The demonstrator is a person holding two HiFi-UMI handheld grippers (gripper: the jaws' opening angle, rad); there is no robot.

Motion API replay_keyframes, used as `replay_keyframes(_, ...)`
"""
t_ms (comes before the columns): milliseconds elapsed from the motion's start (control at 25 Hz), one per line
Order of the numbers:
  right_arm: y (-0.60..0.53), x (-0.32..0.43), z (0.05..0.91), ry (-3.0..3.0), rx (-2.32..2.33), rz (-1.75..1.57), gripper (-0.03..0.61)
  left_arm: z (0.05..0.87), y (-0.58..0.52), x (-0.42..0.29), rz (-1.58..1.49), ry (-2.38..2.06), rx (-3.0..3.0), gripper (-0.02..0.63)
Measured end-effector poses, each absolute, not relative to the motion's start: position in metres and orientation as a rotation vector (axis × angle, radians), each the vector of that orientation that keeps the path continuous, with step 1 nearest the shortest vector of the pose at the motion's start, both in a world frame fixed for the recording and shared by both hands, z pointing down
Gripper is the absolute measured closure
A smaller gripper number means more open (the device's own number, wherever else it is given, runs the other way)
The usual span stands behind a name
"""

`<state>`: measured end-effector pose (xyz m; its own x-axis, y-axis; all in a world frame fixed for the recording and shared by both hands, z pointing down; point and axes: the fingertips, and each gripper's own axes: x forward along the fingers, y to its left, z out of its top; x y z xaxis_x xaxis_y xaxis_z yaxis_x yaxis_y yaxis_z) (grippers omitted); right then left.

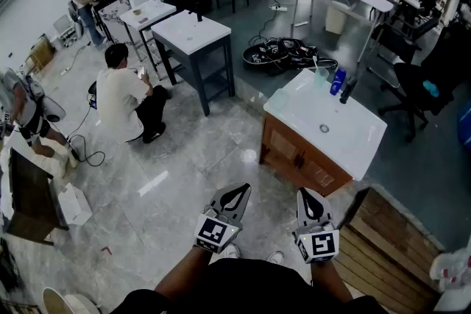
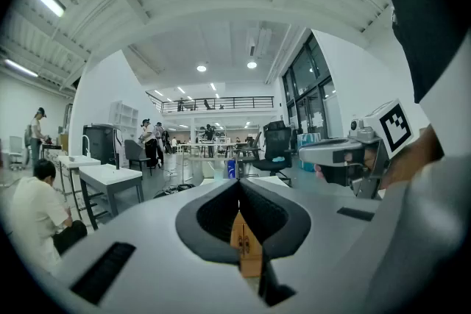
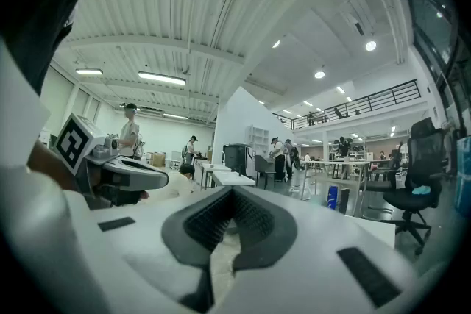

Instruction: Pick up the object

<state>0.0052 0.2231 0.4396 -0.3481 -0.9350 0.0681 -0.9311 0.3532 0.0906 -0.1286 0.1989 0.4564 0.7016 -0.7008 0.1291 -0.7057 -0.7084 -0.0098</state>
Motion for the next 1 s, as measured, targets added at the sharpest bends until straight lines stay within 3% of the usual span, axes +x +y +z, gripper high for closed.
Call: replay_keyframes(1000, 0.218, -0.086, 0.45, -2.557, 1.657, 0.013, 0.56, 0.482, 0.206, -0.202, 0.225, -1.11, 2.832, 0.595)
